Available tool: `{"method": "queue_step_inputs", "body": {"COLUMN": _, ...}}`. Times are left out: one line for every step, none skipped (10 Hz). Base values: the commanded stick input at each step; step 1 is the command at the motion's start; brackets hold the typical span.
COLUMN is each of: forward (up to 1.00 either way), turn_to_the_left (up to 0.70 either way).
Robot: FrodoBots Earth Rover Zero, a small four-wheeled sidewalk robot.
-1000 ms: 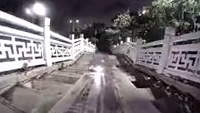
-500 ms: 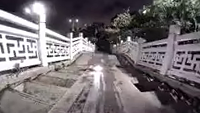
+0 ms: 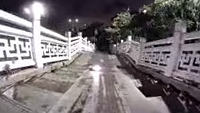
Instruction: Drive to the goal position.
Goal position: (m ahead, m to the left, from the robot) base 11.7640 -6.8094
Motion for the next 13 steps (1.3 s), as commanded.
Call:
{"method": "queue_step_inputs", "body": {"forward": 0.45, "turn_to_the_left": 0.0}}
{"method": "queue_step_inputs", "body": {"forward": 0.45, "turn_to_the_left": 0.0}}
{"method": "queue_step_inputs", "body": {"forward": 0.45, "turn_to_the_left": 0.0}}
{"method": "queue_step_inputs", "body": {"forward": 0.45, "turn_to_the_left": 0.0}}
{"method": "queue_step_inputs", "body": {"forward": 0.45, "turn_to_the_left": 0.0}}
{"method": "queue_step_inputs", "body": {"forward": 0.45, "turn_to_the_left": 0.0}}
{"method": "queue_step_inputs", "body": {"forward": 0.45, "turn_to_the_left": 0.0}}
{"method": "queue_step_inputs", "body": {"forward": 0.45, "turn_to_the_left": 0.0}}
{"method": "queue_step_inputs", "body": {"forward": 0.45, "turn_to_the_left": 0.0}}
{"method": "queue_step_inputs", "body": {"forward": 0.45, "turn_to_the_left": 0.0}}
{"method": "queue_step_inputs", "body": {"forward": 0.45, "turn_to_the_left": 0.0}}
{"method": "queue_step_inputs", "body": {"forward": 0.45, "turn_to_the_left": 0.0}}
{"method": "queue_step_inputs", "body": {"forward": 0.45, "turn_to_the_left": 0.0}}
